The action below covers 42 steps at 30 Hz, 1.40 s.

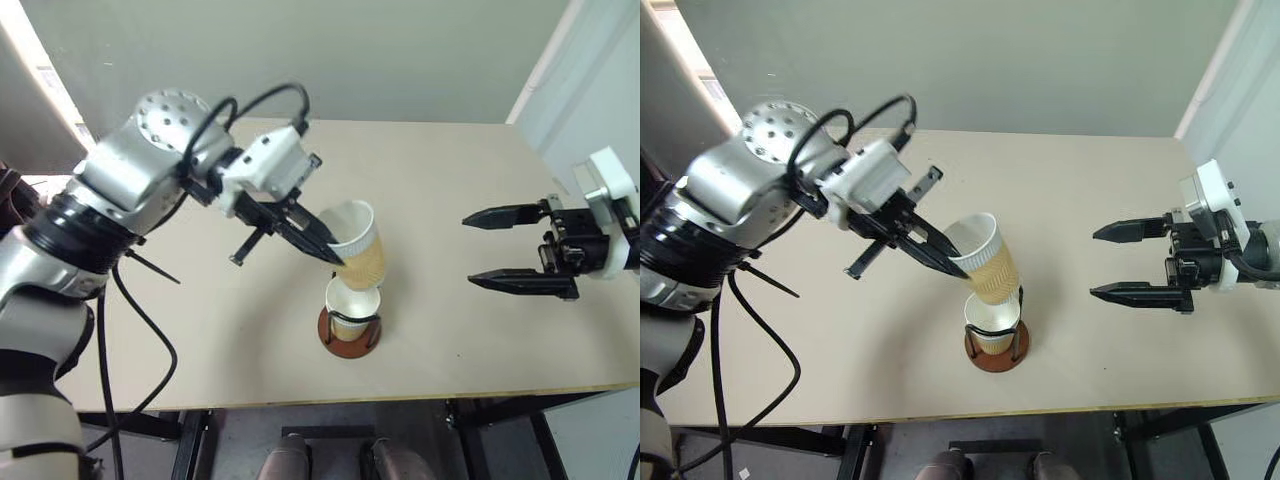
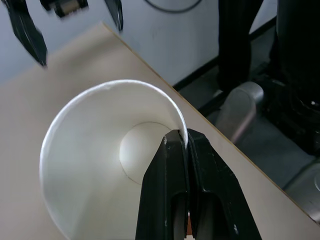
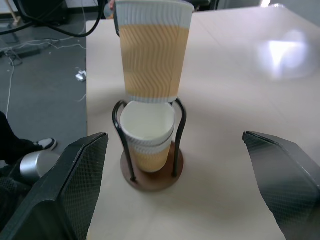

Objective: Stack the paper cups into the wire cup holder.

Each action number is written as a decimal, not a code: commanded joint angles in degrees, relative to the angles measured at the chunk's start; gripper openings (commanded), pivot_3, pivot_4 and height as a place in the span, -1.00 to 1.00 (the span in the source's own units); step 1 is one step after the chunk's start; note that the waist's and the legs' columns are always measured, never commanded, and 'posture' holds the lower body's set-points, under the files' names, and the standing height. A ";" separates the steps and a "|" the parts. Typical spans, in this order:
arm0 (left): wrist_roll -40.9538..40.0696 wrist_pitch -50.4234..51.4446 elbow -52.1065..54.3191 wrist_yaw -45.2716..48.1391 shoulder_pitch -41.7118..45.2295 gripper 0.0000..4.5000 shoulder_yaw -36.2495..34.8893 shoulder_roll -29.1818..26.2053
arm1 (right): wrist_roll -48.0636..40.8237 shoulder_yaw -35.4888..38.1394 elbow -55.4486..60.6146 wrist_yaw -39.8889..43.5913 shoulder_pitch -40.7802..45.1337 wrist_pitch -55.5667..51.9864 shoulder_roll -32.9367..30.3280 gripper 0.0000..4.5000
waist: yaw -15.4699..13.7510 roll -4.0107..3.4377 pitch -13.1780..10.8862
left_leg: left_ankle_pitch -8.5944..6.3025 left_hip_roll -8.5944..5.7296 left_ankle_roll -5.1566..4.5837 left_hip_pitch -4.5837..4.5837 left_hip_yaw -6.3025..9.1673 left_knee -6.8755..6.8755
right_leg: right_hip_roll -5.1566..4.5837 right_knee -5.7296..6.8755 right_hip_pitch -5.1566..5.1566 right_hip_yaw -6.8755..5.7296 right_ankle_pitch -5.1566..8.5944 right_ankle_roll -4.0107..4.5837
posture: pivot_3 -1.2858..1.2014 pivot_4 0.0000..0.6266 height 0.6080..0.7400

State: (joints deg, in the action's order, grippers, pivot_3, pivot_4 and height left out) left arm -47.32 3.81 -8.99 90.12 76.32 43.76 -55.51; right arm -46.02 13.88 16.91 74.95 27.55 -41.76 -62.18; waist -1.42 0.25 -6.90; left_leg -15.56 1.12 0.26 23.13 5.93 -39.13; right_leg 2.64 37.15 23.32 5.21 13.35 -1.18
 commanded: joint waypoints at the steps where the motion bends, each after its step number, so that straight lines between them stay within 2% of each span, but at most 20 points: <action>1: 1.80 -3.87 -2.26 2.38 1.79 -0.99 1.75 2.01 | -2.46 4.04 3.23 -0.76 -0.60 -0.73 -1.29 1.00 | -0.09 -0.10 -0.04 | 0.00 0.00 -0.01 0.00 0.00 -0.02 | 0.00 -0.01 -0.02 0.00 -0.02 -0.01 | 0.03 -0.52 1.00; 5: 1.07 -4.52 -3.68 2.38 2.57 -0.99 3.45 2.56 | -4.30 5.56 4.81 -1.69 -1.93 -1.85 -1.56 1.00 | -0.01 -0.13 -0.06 | 0.01 0.00 -0.01 0.04 0.00 0.02 | 0.01 -0.05 -0.01 -0.01 -0.04 0.00 | 0.03 -0.52 1.00; 17: -1.22 -7.22 -2.33 2.38 3.05 -0.99 8.44 -0.90 | -4.78 6.00 5.55 -3.73 -3.42 -2.12 -1.92 1.00 | -0.11 -0.16 -0.08 | 0.05 0.00 0.07 0.20 -0.01 0.06 | 0.01 -0.20 0.10 0.01 -0.04 -0.03 | 0.03 -0.52 1.00; 26: 3.43 -8.45 -2.26 2.38 1.05 -0.99 9.33 0.35 | -4.79 4.77 5.31 -4.27 -2.16 -1.95 -1.73 1.00 | -0.06 -0.16 -0.08 | -0.03 -0.01 -0.07 0.21 -0.01 0.03 | 0.01 -0.19 0.10 0.01 -0.05 -0.05 | 0.03 -0.52 1.00; 29: 4.47 -9.11 -2.16 2.38 0.89 -0.70 9.49 0.33 | -4.84 4.53 5.39 -4.27 -2.06 -1.79 -1.51 1.00 | -0.03 -0.16 -0.08 | -0.03 0.00 -0.06 0.21 -0.01 0.06 | 0.01 -0.19 0.11 0.01 -0.05 -0.05 | 0.03 -0.52 1.00; 34: 7.42 -9.40 -3.52 2.38 0.42 0.06 8.32 1.72 | -4.73 3.55 5.26 -4.16 -1.70 -1.30 -0.71 1.00 | -0.12 -0.16 -0.08 | -0.03 -0.01 -0.07 0.22 -0.01 0.04 | 0.01 -0.21 0.11 0.01 -0.05 -0.05 | 0.03 -0.52 1.00; 37: 9.49 -9.23 -5.57 2.38 -0.59 0.52 4.57 3.94 | -4.44 2.13 4.66 -3.77 -0.53 -0.97 -0.12 1.00 | -0.12 -0.16 -0.08 | -0.04 -0.01 -0.08 0.23 -0.01 0.02 | 0.01 -0.20 0.11 0.01 -0.06 -0.06 | 0.03 -0.52 1.00; 40: 11.66 -6.22 -8.36 1.51 -2.55 0.99 -3.24 6.54 | -3.81 -1.22 3.27 -2.70 2.22 -0.31 1.50 1.00 | -0.01 -0.16 -0.08 | -0.03 0.00 -0.08 0.24 -0.01 0.00 | 0.02 -0.18 0.12 0.00 -0.07 -0.08 | 0.03 -0.52 1.00; 42: 11.46 -2.55 -7.94 -2.32 -7.45 0.99 -9.82 4.07 | -2.17 -5.45 1.39 -1.53 4.47 0.66 3.86 1.00 | 0.43 -0.19 -0.06 | -0.03 -0.01 -0.07 0.25 -0.02 0.00 | 0.02 -0.17 0.13 0.01 -0.07 -0.09 | 0.03 -0.52 1.00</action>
State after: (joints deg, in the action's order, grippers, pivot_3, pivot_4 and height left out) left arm -35.81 -1.39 -16.84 89.25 70.97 39.59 -49.24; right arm -49.11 10.36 19.32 72.28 30.95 -42.55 -59.01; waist -0.99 0.05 -6.97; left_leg -15.57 1.12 0.22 23.36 5.90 -39.10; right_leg 2.69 36.97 23.46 5.22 13.27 -1.28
